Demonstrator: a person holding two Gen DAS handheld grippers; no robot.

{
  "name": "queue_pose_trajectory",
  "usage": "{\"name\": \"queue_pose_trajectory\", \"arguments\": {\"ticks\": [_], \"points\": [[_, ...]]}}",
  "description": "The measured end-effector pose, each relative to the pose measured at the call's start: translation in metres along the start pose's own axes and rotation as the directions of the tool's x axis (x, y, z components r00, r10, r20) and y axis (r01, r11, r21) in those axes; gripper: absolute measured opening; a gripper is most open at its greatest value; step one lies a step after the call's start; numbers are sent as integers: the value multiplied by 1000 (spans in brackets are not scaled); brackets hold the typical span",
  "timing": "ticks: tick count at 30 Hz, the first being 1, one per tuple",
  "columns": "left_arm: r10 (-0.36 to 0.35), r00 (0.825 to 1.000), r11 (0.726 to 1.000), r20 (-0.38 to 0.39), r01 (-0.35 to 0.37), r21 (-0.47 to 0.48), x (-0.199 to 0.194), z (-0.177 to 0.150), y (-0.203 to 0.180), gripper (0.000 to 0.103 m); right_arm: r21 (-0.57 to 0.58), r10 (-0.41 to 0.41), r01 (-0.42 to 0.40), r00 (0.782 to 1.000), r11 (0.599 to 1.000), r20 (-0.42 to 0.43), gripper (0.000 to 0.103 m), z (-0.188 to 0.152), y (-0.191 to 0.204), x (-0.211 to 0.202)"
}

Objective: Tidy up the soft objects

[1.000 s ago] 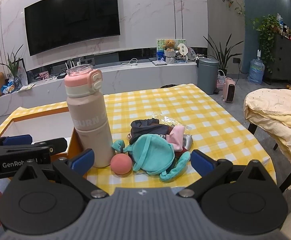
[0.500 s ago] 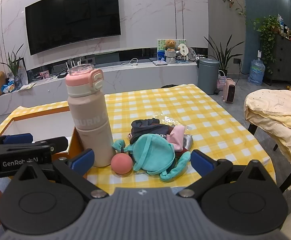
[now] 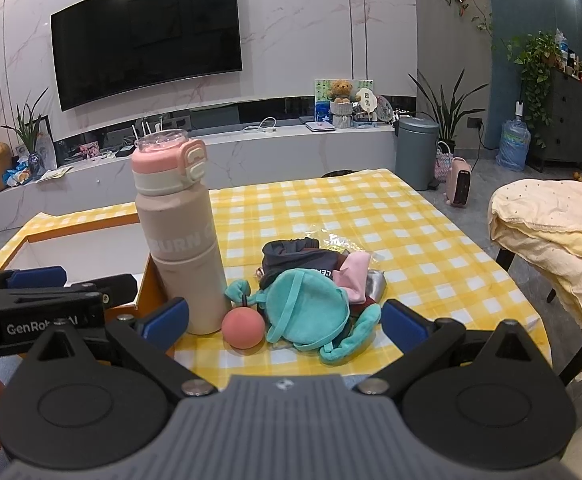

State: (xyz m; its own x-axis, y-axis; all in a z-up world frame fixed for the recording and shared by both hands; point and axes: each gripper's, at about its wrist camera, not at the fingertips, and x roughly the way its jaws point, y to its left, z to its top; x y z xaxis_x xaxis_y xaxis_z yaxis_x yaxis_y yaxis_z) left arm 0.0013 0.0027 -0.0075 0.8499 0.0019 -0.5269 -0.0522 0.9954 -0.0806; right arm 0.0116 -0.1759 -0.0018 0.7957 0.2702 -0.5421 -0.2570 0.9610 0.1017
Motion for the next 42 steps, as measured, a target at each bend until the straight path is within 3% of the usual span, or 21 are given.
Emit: {"name": "queue_pose_trajectory", "arguments": {"ticks": [32, 35, 37, 39, 42], "points": [[-22, 1000, 999, -23, 23, 32, 3, 0, -8, 101, 6, -3, 3, 1000, 1000, -25, 100, -2, -6, 4], [-65, 997, 997, -36, 67, 39, 7, 1, -10, 94, 0, -15, 15, 1000, 1000, -21, 100, -3, -12, 9], [-104, 993, 993, -56, 106, 48, 13, 2, -12, 81, -5, -12, 12, 1000, 1000, -5, 100, -4, -20, 13], [-120, 990, 989, -80, 126, 72, 20, 2, -16, 75, -15, -12, 12, 1000, 1000, 4, 100, -4, -28, 17], [-159, 982, 975, -103, 172, 138, 32, 0, -28, 61, -39, -34, 33, 999, 999, -18, 86, -3, -42, 29]]}}
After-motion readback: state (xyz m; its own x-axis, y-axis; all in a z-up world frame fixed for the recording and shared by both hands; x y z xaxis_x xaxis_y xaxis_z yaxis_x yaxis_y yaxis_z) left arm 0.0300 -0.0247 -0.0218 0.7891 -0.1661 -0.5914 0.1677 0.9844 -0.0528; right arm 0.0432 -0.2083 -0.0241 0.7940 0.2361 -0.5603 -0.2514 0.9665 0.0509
